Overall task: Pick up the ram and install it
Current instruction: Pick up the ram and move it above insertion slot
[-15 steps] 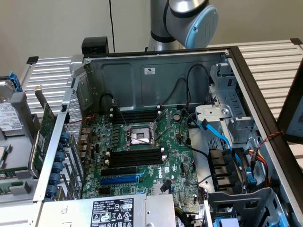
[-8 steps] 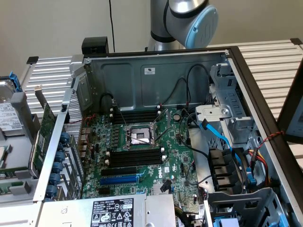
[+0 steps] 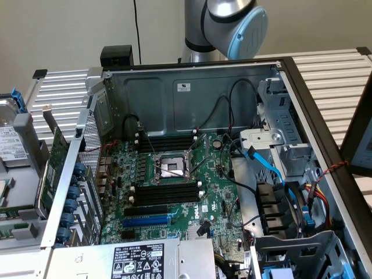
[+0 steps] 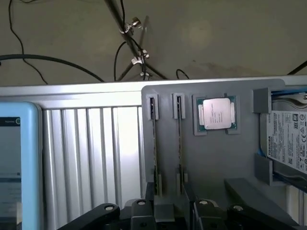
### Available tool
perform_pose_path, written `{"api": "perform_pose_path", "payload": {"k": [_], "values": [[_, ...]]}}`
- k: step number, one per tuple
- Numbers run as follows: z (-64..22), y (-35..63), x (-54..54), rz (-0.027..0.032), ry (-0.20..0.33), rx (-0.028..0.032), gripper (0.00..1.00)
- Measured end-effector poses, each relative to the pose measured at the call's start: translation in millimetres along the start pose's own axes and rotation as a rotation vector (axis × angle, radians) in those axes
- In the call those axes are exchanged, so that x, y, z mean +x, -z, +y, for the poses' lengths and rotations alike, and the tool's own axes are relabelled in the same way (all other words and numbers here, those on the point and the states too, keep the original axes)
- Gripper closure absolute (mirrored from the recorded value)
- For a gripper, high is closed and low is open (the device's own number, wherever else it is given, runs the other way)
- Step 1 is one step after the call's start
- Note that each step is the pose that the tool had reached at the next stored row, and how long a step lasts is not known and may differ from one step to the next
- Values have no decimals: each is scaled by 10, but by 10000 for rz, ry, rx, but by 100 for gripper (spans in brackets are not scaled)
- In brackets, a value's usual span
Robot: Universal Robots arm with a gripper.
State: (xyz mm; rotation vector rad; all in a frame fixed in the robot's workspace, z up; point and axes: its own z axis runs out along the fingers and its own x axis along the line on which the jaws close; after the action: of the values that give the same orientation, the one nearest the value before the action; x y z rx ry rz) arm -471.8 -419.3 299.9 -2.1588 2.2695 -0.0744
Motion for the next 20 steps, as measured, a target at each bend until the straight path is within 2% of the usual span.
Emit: {"api": "perform_pose_path", "payload": {"k": [7,20], "values": [[2,-130,111,-4,-35,1,64],[12,-366,114,-12,-4,0,64]]}}
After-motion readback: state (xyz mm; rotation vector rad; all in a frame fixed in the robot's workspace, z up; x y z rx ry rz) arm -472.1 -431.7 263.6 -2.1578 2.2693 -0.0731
